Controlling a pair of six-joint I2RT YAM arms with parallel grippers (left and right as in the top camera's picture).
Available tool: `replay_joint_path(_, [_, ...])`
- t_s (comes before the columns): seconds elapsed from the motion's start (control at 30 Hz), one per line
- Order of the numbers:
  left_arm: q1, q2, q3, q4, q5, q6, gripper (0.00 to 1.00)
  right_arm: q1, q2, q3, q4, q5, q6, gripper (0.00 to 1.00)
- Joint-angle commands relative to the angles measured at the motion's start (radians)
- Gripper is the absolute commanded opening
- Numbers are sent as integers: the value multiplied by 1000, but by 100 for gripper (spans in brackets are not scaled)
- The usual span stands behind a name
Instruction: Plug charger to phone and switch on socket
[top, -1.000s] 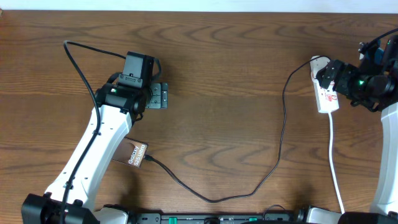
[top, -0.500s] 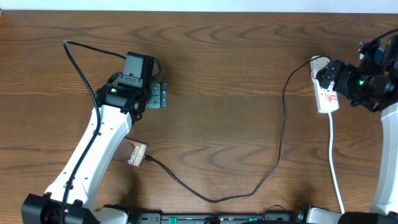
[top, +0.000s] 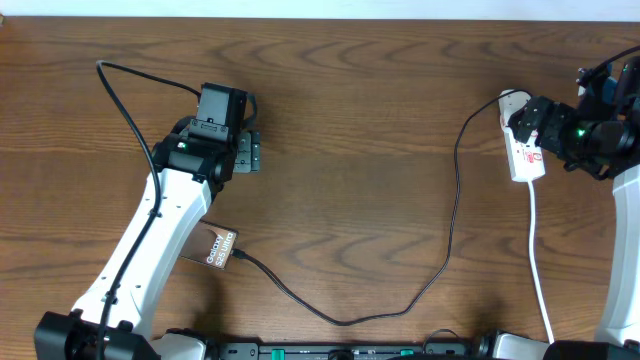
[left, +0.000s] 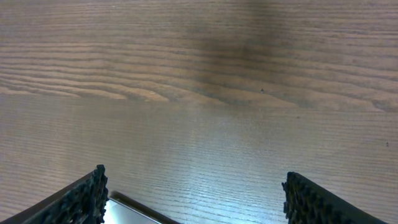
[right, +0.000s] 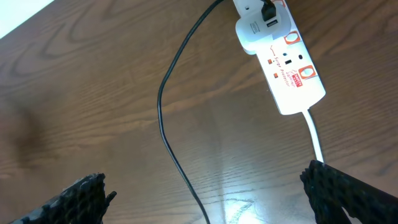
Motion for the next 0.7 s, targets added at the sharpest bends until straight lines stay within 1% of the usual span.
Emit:
replay_joint_path(0.0, [5,-11,14,-9,-27,17,88,3,-7,5,-2,8,10,99])
replay_joint_path(0.23, [4,-32,6,-20,8,10,88,3,-7,5,-2,8,10,99])
replay_joint_path(0.37, [4,-120,-51,6,25,-59,88,3,-7,5,-2,8,10,99])
replay_joint_path(0.5, [4,-256,-177,127,72,-59,88,3,-7,6,-2,8,10,99])
replay_joint_path(0.67, [4,-491,-412,382,77,-59,88,3,-7,6,-2,8,10,99])
